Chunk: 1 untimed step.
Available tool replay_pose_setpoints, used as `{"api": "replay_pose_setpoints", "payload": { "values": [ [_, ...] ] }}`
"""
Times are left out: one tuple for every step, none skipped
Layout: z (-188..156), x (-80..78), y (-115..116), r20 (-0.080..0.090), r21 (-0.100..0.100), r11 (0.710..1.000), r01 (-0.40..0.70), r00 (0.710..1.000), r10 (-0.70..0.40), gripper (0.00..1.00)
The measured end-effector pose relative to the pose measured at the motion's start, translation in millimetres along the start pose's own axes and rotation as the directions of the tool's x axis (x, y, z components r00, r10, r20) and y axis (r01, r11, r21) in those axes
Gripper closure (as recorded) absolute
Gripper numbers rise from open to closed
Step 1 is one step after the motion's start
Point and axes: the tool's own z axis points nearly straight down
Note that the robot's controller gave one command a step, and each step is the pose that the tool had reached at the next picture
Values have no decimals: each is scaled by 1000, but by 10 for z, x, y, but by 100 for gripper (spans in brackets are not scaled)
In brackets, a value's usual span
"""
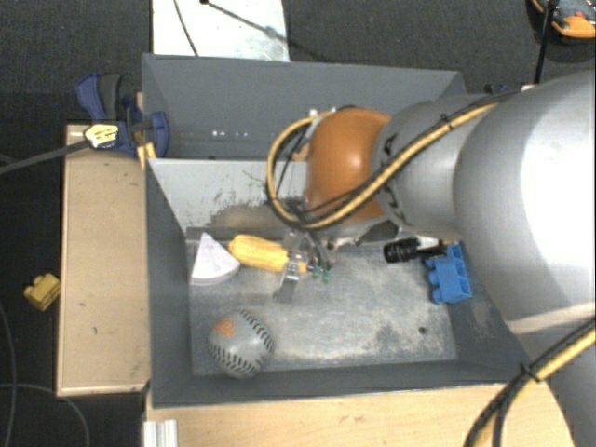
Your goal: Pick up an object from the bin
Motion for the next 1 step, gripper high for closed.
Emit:
{"api": "replay_pose_setpoints", "payload": {
  "values": [
    [-262, 41, 331, 2, -3, 999, -45, 999, 45, 0]
  ]
}}
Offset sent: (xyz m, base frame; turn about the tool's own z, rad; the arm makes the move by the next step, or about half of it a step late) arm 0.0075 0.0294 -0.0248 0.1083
